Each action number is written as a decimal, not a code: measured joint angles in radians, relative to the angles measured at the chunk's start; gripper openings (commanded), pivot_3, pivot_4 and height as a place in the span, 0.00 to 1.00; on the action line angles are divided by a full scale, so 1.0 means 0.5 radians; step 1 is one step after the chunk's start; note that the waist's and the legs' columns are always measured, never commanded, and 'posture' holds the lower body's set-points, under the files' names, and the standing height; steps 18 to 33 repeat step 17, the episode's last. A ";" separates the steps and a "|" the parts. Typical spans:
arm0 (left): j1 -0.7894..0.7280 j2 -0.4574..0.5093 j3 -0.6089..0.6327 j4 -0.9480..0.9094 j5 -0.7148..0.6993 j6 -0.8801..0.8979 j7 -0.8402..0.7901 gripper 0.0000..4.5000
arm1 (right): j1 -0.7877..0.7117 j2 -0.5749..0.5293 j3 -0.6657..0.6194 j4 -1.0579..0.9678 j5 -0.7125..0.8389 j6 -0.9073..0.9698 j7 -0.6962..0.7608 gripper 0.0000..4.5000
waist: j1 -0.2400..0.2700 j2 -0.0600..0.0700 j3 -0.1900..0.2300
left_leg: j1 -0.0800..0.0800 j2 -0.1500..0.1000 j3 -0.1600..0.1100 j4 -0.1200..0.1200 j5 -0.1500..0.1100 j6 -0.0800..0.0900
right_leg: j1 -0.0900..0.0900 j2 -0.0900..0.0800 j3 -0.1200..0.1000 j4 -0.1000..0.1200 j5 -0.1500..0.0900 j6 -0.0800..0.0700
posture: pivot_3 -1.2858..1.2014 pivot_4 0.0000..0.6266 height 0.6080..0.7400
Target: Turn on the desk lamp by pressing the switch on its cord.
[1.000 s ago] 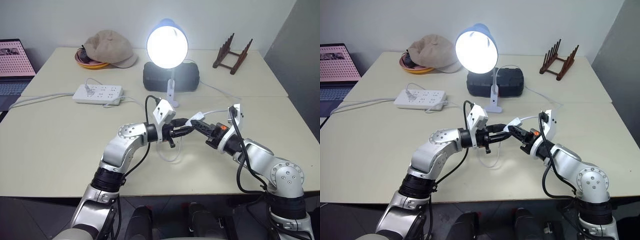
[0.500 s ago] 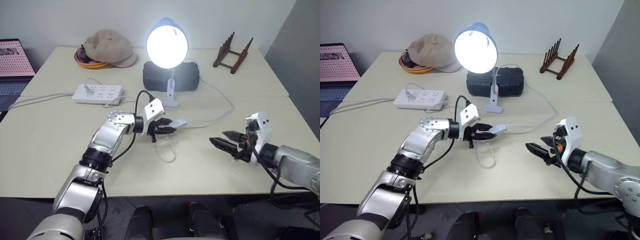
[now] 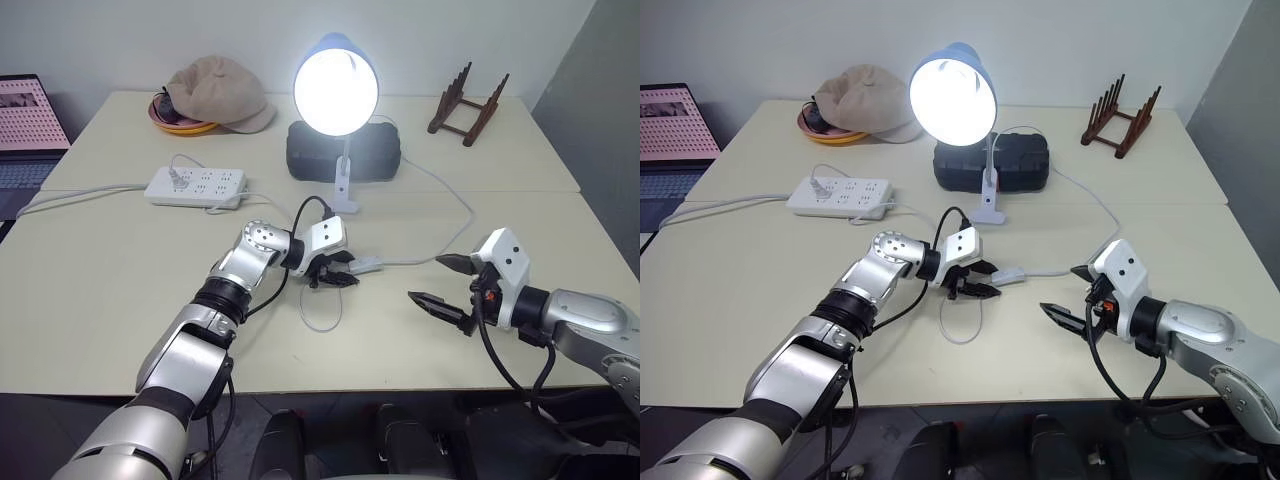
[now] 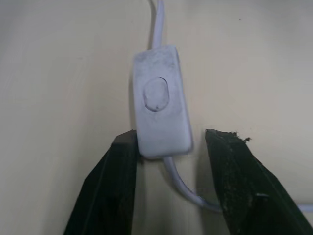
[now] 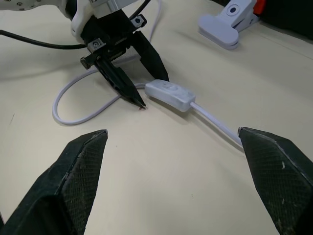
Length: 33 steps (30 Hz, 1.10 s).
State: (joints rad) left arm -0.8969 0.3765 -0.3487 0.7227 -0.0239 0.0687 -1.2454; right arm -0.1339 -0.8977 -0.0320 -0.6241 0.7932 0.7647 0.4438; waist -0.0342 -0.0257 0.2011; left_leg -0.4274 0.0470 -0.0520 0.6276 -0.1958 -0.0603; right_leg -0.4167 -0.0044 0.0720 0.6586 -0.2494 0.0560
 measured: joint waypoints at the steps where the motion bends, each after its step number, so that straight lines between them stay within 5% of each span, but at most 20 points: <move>1: 0.003 0.048 0.026 -0.052 -0.018 0.037 -0.029 0.75 | 0.001 0.000 0.000 0.030 -0.031 -0.012 0.031 1.00 | -0.002 0.000 0.000 | -0.002 0.000 0.000 0.000 0.000 0.000 | -0.003 0.000 0.000 0.001 0.000 0.000 | 0.52 0.24 1.00; 6: 0.225 0.467 0.270 -0.754 -0.240 0.442 -0.183 1.00 | -0.038 -0.021 0.016 0.210 -0.153 -0.095 0.294 1.00 | -0.030 0.001 0.000 | -0.005 0.002 0.001 -0.002 0.000 0.000 | -0.009 0.001 0.001 0.007 0.000 0.000 | 0.52 0.24 1.00; 9: 0.492 0.815 0.482 -1.049 -0.334 0.654 -0.205 1.00 | -0.033 -0.103 -0.037 0.384 -0.218 -0.139 0.464 1.00 | -0.048 0.001 0.001 | -0.002 0.003 0.000 -0.004 0.000 0.000 | -0.009 0.001 -0.002 0.009 -0.003 -0.003 | 0.52 0.24 1.00; 14: 0.946 1.124 0.854 -1.458 -0.477 0.946 -0.097 1.00 | -0.093 -0.160 -0.074 0.570 -0.234 -0.181 0.718 1.00 | -0.035 -0.001 0.001 | -0.002 0.003 0.000 0.000 0.000 0.000 | -0.007 -0.001 -0.002 0.009 -0.007 -0.010 | 0.52 0.24 1.00; 17: 1.077 1.167 1.018 -1.638 -0.529 1.014 -0.003 1.00 | -0.150 -0.170 -0.090 0.729 -0.294 -0.207 0.823 1.00 | -0.004 -0.001 0.001 | -0.002 0.001 0.001 0.004 0.000 0.000 | -0.006 -0.004 -0.002 0.009 -0.008 -0.013 | 0.52 0.24 1.00; 33: 1.077 1.167 1.018 -1.638 -0.529 1.014 -0.003 1.00 | -0.150 -0.170 -0.090 0.729 -0.294 -0.207 0.823 1.00 | -0.004 -0.001 0.001 | -0.002 0.001 0.001 0.004 0.000 0.000 | -0.006 -0.004 -0.002 0.009 -0.008 -0.013 | 0.52 0.24 1.00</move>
